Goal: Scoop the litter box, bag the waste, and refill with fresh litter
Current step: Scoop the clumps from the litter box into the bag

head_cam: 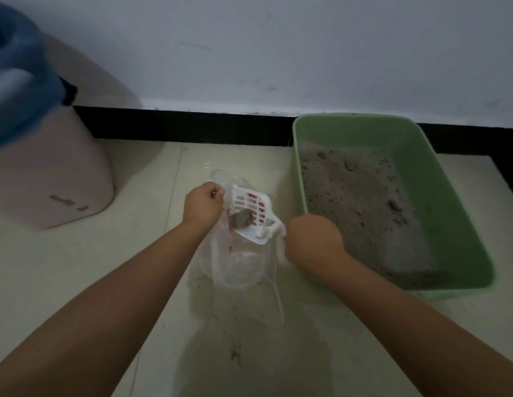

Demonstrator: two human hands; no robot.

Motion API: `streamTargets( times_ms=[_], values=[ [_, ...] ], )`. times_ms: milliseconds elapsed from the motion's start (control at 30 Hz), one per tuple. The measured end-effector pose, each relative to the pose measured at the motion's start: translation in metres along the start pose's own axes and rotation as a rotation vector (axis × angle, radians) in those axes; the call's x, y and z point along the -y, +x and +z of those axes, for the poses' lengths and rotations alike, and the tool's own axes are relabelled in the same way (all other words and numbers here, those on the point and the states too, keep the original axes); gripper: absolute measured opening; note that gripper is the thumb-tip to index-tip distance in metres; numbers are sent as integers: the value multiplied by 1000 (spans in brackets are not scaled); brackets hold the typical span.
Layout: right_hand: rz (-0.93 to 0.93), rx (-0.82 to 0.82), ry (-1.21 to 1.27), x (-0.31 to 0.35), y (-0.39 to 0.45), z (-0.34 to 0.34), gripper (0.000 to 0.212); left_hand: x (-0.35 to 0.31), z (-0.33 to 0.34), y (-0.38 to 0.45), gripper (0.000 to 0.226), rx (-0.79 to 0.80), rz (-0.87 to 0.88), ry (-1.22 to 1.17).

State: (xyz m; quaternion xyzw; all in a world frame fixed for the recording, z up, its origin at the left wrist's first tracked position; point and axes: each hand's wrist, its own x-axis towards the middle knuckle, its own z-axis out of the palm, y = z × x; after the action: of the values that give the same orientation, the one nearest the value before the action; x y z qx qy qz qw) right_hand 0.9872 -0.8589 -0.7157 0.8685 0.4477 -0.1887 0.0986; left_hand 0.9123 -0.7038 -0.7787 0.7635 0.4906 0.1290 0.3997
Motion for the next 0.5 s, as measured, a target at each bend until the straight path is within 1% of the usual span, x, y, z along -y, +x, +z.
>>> streamTargets(
  times_ms=[67,133,367,433,500],
  values=[
    [-53,-22,-68,9,-3,4,23,3,-2,0,23,-22,-12,1],
    [-72,-53,-75,12,-4,8,25,5,-4,-1,24,-40,-4,-3],
    [-16,-166,-61,-11,-12,-3,26,6,-11,-5,25,-3,145,65],
    [72,-178,7,-31,-17,-11,24,0,-9,-6,27,-43,185,175],
    [167,-180,100,-60,-23,-19,22,-6,-4,-11,32,-118,240,356]
  ],
)
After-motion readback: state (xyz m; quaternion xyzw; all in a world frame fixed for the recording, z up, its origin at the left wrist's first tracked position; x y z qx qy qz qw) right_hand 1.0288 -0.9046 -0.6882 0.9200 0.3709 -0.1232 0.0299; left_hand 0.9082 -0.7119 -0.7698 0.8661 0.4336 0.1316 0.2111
